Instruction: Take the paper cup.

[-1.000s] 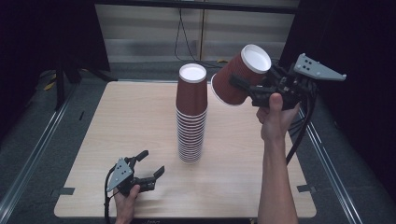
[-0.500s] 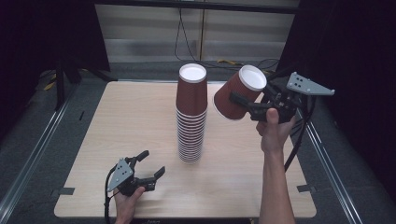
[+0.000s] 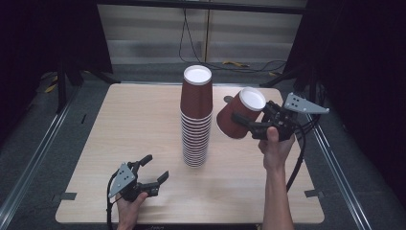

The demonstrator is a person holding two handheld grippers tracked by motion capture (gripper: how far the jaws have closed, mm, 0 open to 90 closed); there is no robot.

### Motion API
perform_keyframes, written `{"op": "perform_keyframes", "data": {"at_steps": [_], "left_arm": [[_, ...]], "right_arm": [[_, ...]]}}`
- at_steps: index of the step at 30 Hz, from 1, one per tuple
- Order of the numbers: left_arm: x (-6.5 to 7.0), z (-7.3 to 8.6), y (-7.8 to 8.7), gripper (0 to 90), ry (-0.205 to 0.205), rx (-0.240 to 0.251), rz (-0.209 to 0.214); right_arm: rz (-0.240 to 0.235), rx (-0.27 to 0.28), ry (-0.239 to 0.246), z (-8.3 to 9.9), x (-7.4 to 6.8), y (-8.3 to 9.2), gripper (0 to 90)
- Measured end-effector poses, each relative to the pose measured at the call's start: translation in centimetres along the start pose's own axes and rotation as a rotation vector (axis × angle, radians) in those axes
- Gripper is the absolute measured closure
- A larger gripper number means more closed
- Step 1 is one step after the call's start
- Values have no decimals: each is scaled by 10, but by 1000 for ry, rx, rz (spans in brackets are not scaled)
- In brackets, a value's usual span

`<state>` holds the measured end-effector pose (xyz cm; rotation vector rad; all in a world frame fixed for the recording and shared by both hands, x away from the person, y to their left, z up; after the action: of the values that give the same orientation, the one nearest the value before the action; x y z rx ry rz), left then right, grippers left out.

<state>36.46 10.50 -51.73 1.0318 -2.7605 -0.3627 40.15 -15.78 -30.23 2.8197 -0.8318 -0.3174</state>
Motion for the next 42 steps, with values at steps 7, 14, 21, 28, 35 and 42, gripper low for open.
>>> {"op": "perform_keyframes", "data": {"at_steps": [7,14,21,28,35,42], "left_arm": [[2,-1,0,158,24,-14,38],[14,-3,1,156,15,-46,89],[28,-12,3,155,-25,-58,125],[42,-21,-4,155,-79,-79,153],[53,-25,-9,157,-88,-88,215],[68,-30,-10,155,-114,-94,277]], "right_arm": [[-8,-17,-6,18,-2,-5,205],[-51,-45,-18,43,-10,-17,205],[-66,-70,-20,59,-16,-26,205],[-86,-116,-25,79,-20,-36,205],[-104,-131,-34,91,-23,-42,205],[-136,-147,-49,111,-27,-54,204]]}}
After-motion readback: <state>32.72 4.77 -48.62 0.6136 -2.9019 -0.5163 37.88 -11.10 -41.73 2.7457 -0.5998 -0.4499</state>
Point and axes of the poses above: each handheld gripper's, and its own axes: y roughly backward along the jaws, z roughly out of its underside, x roughly to its right, the point moved 9 cm from there along -y, roughly forward along the jaws, and after that the axes turned 14 degrees about -x, right-handed, at the moved point
